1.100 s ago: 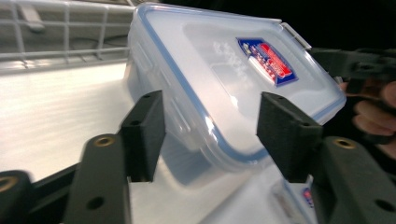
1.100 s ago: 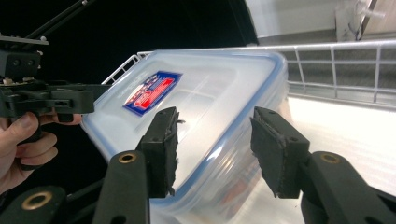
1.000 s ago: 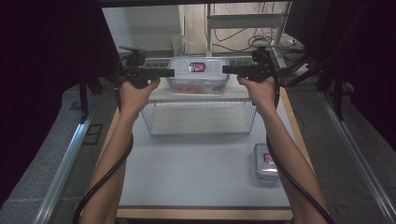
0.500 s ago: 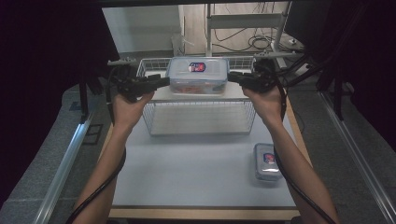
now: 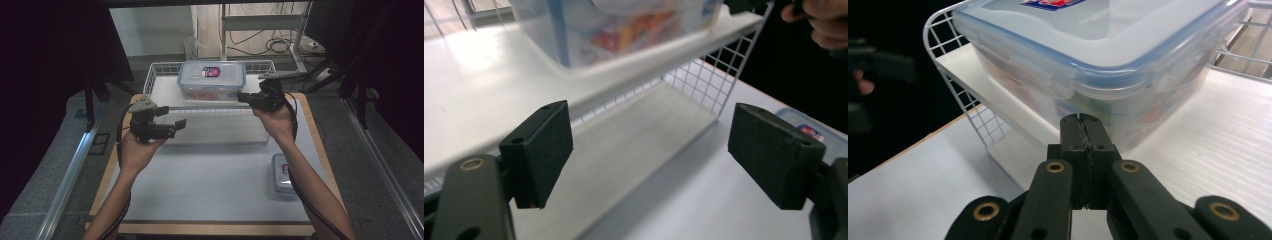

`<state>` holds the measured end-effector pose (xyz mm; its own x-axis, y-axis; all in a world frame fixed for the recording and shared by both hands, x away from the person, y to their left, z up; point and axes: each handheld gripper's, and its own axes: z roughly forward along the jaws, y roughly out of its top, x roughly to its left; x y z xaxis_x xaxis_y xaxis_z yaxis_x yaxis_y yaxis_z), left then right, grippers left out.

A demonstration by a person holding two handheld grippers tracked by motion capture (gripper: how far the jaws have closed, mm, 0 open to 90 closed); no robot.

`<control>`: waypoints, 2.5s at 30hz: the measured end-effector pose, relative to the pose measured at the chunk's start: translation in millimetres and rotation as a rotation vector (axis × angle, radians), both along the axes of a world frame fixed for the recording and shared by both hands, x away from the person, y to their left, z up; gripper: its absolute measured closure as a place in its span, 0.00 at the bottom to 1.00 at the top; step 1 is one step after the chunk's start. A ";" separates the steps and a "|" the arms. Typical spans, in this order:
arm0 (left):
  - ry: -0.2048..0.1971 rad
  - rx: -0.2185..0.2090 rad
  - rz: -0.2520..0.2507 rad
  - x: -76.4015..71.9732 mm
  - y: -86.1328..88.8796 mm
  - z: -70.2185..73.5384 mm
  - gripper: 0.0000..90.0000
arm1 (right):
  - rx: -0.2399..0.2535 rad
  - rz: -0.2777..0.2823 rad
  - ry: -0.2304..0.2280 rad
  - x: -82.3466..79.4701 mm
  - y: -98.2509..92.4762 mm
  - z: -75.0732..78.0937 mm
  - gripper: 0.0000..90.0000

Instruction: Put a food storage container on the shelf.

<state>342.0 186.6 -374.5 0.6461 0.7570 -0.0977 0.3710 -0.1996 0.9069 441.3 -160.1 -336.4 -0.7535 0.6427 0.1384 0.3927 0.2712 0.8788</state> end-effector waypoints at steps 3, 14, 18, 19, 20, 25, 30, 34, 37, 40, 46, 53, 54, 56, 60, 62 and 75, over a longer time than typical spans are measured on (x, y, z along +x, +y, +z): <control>0.011 -0.007 -0.012 -7.0 -3.0 -8.8 0.19 | 0.011 -0.006 0.009 2.7 -2.0 -1.1 1.00; 0.031 0.009 -0.041 -31.9 -12.6 -34.5 0.15 | 0.013 -0.010 0.011 2.5 -4.2 -3.7 0.99; 0.030 0.055 -0.058 -41.6 -18.3 -43.7 0.13 | -0.005 0.023 -0.007 -9.0 0.1 -6.7 0.90; 0.030 0.072 -0.060 -43.9 -19.6 -46.6 0.13 | -0.013 0.028 -0.015 -12.7 0.9 -8.0 0.88; 0.028 0.091 -0.060 -46.0 -20.5 -49.6 0.13 | -0.022 0.033 -0.023 -16.5 1.5 -9.5 0.85; 0.052 0.119 -0.070 -53.9 -20.6 -64.9 0.11 | -0.042 0.059 -0.045 -35.8 2.0 -20.3 0.72; 0.069 0.120 -0.078 -62.6 -17.9 -79.4 0.09 | -0.060 0.083 -0.050 -55.6 -0.9 -33.8 0.61; 0.080 0.130 -0.070 -68.3 -15.4 -88.5 0.09 | -0.077 0.095 -0.057 -72.9 -5.1 -46.6 0.54; 0.080 0.128 -0.063 -71.2 -14.5 -92.8 0.09 | -0.089 0.089 -0.066 -84.2 -9.3 -55.5 0.50; 0.071 0.129 -0.061 -74.3 -15.2 -96.1 0.09 | -0.093 0.082 -0.070 -92.2 -15.1 -63.1 0.46; 0.044 0.115 -0.049 -83.7 -15.0 -108.2 0.08 | -0.102 0.069 -0.071 -102.0 -27.7 -72.3 0.37; 0.054 0.157 -0.024 -95.3 -12.0 -123.5 0.08 | -0.097 0.049 -0.054 -114.5 -41.2 -87.6 0.32; 0.057 0.161 -0.020 -97.0 -11.1 -125.2 0.07 | -0.098 0.043 -0.046 -115.9 -42.0 -90.3 0.31; 0.064 0.162 -0.012 -100.8 -8.8 -128.6 0.07 | -0.106 0.034 -0.037 -118.0 -43.1 -96.8 0.30; 0.071 0.168 0.011 -109.2 -2.0 -134.9 0.06 | -0.138 0.016 -0.014 -123.5 -45.0 -110.4 0.28; 0.067 0.179 0.028 -112.1 1.1 -136.5 0.05 | -0.149 0.017 0.002 -126.7 -46.0 -117.2 0.26; 0.053 0.208 0.041 -112.1 0.5 -138.7 0.04 | -0.241 0.005 0.021 -148.8 -47.5 -141.5 0.18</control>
<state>229.9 187.0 -513.1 0.6122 0.7901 0.0301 0.4287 -0.3637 0.8270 292.5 -207.7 -477.9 -0.7551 0.6556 -0.0030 0.4086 0.4741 0.7799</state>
